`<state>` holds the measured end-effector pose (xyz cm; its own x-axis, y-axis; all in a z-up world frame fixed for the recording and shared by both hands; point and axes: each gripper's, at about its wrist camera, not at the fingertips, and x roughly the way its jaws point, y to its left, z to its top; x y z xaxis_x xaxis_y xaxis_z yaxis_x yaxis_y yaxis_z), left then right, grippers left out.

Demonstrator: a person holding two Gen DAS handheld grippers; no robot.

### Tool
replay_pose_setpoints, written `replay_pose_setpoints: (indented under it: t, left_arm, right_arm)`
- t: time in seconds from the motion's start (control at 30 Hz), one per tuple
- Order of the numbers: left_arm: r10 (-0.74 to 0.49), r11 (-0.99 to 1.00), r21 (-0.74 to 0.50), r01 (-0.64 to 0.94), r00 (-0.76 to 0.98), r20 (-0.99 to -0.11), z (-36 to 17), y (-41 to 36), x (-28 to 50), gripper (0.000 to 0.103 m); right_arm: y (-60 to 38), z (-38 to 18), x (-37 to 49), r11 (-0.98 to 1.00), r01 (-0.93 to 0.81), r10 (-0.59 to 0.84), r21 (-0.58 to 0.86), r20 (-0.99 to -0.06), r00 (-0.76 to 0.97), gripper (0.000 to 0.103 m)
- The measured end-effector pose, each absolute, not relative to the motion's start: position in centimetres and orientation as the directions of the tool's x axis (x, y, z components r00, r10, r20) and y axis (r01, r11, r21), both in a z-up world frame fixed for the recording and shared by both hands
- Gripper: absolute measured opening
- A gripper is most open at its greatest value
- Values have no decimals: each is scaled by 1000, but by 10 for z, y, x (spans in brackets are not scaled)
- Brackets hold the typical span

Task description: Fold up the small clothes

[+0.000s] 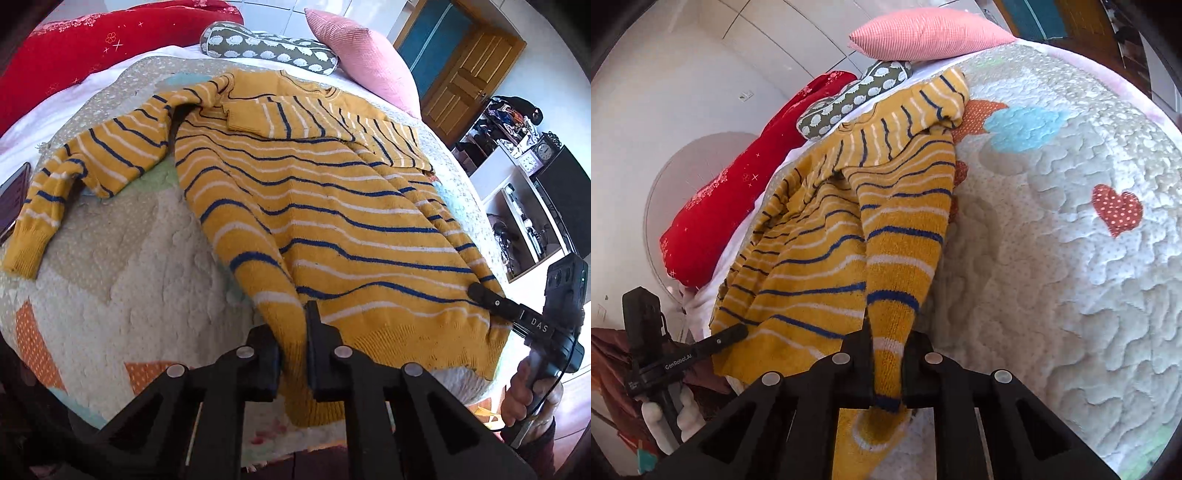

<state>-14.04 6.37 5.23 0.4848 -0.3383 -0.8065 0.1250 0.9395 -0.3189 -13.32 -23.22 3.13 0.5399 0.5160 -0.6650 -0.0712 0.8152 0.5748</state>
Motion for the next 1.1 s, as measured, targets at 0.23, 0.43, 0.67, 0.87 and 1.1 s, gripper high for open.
replay_pose_setpoints:
  t: [0.23, 0.43, 0.67, 0.87, 1.1]
  left_arm:
    - [-385, 923, -346, 168, 420, -822, 28, 55, -169, 14]
    - [-418, 908, -364, 207, 495, -761, 52, 89, -189, 41]
    - [-352, 929, -344, 138, 620, -701, 78, 125, -201, 54]
    - [-255, 950, -309, 45, 682, -686, 77, 163, -202, 54]
    - [-187, 938, -336, -85, 694, -696, 53, 238, -204, 55]
  right_arm:
    - [-247, 25, -164, 863, -89, 470, 498, -723, 507, 11]
    - [-260, 56, -175, 888, -106, 422, 447, -701, 575, 25]
    - [-177, 113, -106, 881, -341, 473, 328, -639, 607, 37]
    - [-37, 83, -6, 848, -457, 495, 269, -710, 500, 39]
    - [54, 23, 76, 901, -433, 256, 26, -837, 484, 35]
